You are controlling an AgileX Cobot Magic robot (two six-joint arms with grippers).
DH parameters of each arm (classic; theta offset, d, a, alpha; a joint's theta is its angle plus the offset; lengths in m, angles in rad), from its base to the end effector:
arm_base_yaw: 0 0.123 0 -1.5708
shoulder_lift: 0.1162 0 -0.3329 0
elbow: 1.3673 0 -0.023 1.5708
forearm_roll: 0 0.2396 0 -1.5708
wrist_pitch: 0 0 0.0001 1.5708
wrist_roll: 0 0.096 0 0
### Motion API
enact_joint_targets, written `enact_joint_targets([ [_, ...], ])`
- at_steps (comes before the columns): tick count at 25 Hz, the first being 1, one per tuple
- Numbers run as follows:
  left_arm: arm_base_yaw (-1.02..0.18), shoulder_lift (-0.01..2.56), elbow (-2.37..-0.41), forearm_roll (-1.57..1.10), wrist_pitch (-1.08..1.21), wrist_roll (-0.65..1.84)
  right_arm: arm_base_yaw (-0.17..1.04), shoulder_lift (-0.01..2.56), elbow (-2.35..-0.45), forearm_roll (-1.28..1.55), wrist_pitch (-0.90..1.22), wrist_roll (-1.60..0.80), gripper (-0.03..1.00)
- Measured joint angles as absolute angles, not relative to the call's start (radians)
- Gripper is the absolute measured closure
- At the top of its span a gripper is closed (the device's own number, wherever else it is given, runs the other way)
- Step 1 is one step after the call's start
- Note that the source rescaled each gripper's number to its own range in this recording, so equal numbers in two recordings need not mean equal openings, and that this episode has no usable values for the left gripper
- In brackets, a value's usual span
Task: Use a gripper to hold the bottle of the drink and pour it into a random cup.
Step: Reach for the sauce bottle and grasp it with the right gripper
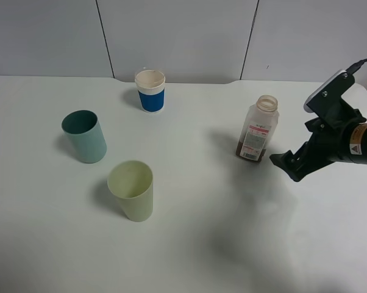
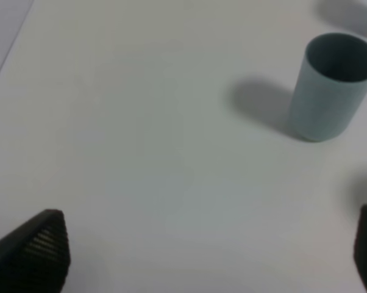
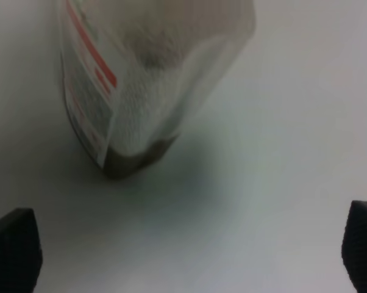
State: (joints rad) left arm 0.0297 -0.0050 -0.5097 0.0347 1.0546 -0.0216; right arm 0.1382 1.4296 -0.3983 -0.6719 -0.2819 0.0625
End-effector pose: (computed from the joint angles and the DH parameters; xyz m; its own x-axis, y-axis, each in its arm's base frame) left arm -0.0602 0.0011 0.2726 -0.4366 -0.0174 -0.8995 -0.0588 0.9982 0.0092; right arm 0.2174 0.0470 0.2127 -0.3963 -0.6082 -0.6877 -0.5835 0.7452 -0.3228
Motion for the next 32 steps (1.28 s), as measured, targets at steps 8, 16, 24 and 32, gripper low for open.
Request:
enact_joint_targets([
  [8, 0.030, -0.005, -0.510, 0.035, 1.055, -0.022, 0.068, 1.510, -0.398, -0.758, -0.366, 0.104, -0.03],
  [16, 0.030, -0.005, -0.510, 0.035, 1.055, -0.022, -0.018, 1.619, -0.399, -0.856, -0.584, 0.133, -0.03],
  [24, 0.030, -0.005, -0.510, 0.035, 1.055, -0.022, -0.024, 1.733, -0.400, -0.889, -0.777, 0.133, -0.03],
  [32, 0.030, -0.005, -0.510, 0.035, 1.055, -0.022, -0.024, 1.736, -0.447, -0.976, -0.755, 0.133, -0.03],
])
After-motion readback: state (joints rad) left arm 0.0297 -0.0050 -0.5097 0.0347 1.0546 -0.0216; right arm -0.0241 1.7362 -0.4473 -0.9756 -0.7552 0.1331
